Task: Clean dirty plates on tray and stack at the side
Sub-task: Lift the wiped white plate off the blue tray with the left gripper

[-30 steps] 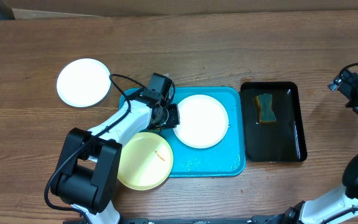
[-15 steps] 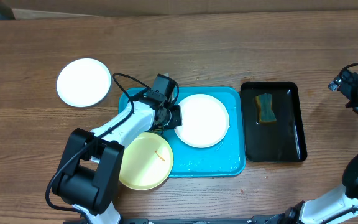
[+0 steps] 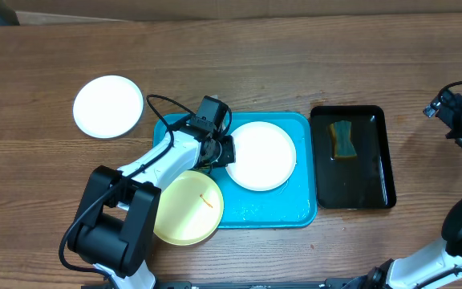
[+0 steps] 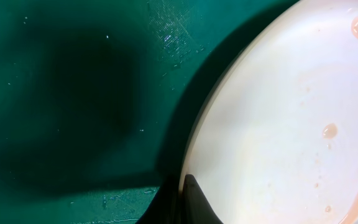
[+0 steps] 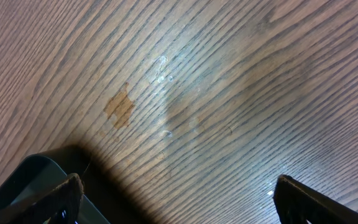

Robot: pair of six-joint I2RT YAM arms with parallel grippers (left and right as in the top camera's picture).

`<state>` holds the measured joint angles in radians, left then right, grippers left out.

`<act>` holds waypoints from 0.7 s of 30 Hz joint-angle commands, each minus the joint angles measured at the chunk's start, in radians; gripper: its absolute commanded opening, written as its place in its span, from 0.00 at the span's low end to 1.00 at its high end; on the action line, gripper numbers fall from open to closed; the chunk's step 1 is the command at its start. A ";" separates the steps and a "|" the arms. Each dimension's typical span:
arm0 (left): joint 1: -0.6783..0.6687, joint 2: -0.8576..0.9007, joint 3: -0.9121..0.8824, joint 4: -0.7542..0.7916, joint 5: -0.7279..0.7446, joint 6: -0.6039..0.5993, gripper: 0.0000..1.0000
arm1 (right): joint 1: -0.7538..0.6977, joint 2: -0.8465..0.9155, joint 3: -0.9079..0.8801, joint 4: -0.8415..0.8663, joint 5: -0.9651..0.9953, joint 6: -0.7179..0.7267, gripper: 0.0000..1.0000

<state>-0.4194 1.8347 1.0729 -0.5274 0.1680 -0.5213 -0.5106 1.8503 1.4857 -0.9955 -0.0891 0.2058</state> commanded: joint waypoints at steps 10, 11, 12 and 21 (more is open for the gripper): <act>-0.006 -0.022 0.158 -0.140 -0.116 0.103 0.04 | -0.001 -0.009 0.013 0.006 0.003 0.004 1.00; -0.006 -0.022 0.183 -0.158 -0.118 0.108 0.04 | -0.001 -0.009 0.013 0.006 0.003 0.004 1.00; -0.005 -0.022 0.209 -0.175 -0.118 0.112 0.04 | -0.001 -0.009 0.013 0.006 0.003 0.004 1.00; -0.020 -0.022 0.488 -0.390 -0.119 0.120 0.04 | -0.001 -0.009 0.013 0.006 0.003 0.004 1.00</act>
<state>-0.4194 1.8347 1.4612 -0.8856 0.0650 -0.4236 -0.5106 1.8507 1.4857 -0.9955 -0.0895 0.2058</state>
